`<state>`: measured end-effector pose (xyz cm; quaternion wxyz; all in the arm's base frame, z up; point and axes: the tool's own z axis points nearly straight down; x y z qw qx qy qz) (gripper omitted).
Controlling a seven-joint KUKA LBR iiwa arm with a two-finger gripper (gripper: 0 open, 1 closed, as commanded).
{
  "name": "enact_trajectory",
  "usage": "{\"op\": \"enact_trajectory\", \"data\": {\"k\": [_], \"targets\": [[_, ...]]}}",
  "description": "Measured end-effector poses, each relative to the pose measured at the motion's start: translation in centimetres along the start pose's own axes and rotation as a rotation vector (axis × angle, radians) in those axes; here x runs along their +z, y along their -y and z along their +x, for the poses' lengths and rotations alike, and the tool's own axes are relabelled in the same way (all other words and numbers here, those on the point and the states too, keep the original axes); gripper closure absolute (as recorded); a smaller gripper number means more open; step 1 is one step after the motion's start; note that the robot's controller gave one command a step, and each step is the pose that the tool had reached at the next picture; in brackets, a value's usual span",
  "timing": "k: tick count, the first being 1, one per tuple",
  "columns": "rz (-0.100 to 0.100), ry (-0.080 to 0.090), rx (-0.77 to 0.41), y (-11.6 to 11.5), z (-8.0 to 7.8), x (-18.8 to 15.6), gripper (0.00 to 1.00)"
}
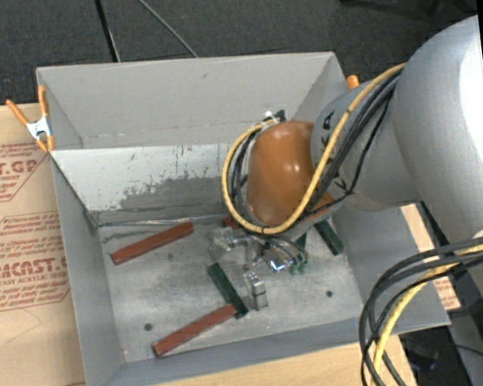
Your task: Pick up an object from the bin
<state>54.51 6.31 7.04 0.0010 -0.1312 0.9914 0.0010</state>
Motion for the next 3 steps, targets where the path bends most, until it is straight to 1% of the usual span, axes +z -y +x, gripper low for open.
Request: {"op": "enact_trajectory", "data": {"k": [1,2,3], "targets": [[0.001,-0.001,0.002,0.2,0.1,0.0,1.00],[0.001,-0.001,0.002,0.2,0.1,0.1,0.00],[-0.003,-0.003,0.021,-9.1,0.4,0.1,0.00]]}}
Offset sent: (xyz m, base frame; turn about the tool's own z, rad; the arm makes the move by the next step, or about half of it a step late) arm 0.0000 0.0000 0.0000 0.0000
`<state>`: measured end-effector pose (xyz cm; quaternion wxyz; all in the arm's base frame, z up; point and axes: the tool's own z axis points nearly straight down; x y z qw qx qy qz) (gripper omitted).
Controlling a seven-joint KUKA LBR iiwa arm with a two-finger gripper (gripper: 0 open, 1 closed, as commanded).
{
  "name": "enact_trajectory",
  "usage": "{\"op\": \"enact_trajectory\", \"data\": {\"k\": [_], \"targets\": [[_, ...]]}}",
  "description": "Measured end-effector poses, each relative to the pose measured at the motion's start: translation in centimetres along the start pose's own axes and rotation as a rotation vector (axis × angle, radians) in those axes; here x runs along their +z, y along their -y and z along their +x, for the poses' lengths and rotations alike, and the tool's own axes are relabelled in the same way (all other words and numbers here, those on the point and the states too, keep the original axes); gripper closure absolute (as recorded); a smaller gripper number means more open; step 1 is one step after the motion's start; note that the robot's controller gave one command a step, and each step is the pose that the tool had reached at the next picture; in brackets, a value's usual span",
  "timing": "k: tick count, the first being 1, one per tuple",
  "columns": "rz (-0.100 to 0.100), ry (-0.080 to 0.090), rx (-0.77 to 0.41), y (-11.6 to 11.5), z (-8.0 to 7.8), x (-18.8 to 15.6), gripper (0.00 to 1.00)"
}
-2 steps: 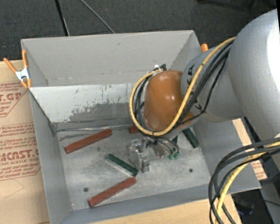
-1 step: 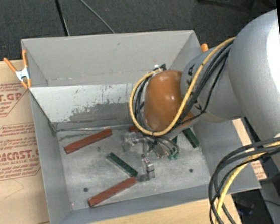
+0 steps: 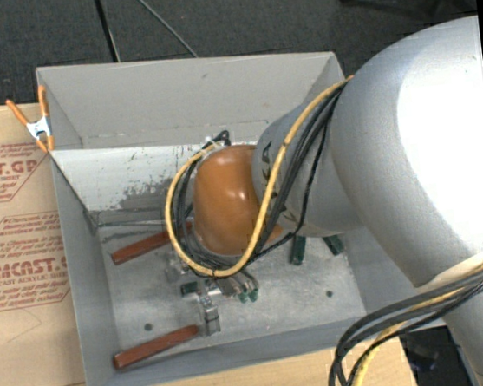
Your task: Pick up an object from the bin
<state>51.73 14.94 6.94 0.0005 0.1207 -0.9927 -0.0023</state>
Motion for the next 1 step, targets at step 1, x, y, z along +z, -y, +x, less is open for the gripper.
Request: {"op": "enact_trajectory", "data": {"k": [1], "targets": [[0.004,0.001,0.007,0.57,-0.04,-0.03,1.00]]}}
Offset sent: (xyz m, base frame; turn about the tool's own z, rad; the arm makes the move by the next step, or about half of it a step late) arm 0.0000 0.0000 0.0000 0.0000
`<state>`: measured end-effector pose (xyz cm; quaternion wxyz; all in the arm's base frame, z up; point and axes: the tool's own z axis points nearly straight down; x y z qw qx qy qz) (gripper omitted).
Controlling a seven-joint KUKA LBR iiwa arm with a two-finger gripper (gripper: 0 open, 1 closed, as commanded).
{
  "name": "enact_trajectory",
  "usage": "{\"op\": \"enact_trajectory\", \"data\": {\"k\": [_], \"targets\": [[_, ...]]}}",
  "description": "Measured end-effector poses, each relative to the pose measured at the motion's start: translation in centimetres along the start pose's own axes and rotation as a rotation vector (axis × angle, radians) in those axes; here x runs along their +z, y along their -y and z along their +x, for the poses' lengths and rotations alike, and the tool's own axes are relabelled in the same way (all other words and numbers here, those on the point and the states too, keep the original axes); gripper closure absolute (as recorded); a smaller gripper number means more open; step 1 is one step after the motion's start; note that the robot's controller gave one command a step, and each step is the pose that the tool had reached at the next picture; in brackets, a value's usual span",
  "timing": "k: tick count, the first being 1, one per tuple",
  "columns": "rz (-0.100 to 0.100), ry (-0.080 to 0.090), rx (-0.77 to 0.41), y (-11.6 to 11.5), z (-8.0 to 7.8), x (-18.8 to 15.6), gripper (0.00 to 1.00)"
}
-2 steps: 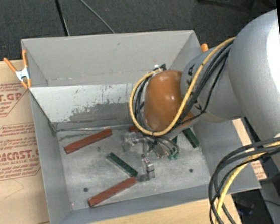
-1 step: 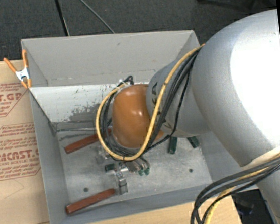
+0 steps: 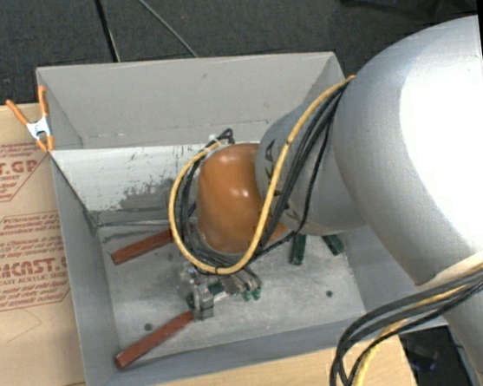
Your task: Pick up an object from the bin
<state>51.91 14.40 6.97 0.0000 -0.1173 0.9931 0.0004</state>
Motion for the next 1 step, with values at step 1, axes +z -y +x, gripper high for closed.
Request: {"op": "enact_trajectory", "data": {"k": [1], "targets": [[-0.001,0.012,-0.045,-3.93,-3.59,-13.89,1.00]]}}
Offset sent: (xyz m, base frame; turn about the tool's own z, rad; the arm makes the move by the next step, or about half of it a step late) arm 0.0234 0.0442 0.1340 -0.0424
